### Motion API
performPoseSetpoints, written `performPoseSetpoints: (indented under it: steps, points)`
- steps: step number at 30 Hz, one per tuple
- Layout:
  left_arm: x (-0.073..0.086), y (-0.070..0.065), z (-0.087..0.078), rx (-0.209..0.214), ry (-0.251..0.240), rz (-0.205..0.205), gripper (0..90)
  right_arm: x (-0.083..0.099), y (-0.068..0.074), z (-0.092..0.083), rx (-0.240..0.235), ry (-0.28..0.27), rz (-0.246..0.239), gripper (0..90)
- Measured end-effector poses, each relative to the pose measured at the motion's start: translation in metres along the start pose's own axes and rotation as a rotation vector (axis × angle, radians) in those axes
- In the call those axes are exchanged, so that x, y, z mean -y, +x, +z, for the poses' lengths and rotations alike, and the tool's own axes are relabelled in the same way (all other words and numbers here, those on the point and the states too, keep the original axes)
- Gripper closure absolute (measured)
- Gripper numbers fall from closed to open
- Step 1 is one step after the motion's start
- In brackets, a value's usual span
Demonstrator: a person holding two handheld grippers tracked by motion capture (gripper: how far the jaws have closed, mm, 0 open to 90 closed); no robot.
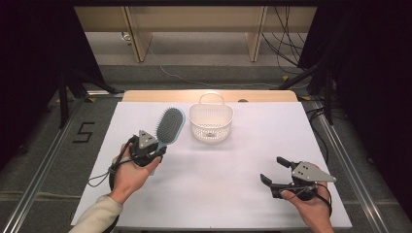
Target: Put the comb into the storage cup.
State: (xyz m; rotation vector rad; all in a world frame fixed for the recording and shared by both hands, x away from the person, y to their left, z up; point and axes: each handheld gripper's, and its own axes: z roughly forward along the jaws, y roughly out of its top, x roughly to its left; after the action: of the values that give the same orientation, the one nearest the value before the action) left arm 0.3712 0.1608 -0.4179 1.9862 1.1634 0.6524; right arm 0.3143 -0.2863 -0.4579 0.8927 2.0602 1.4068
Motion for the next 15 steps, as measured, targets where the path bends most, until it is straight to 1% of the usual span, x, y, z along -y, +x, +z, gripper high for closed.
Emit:
performPoseSetpoints:
  steps: [10, 15]
  points:
    - [-0.0014, 0.0001, -0.0001, -0.001, -0.021, 0.005, 70.1, 0.0001, 0.0001, 0.0002, 0.001, -0.003, 0.0, 16.1]
    - [-0.0019, 0.0002, -0.0001, -0.006, -0.025, 0.016, 70.0, 0.0, 0.0, -0.0001, 0.001, 0.0, -0.001, 16.1]
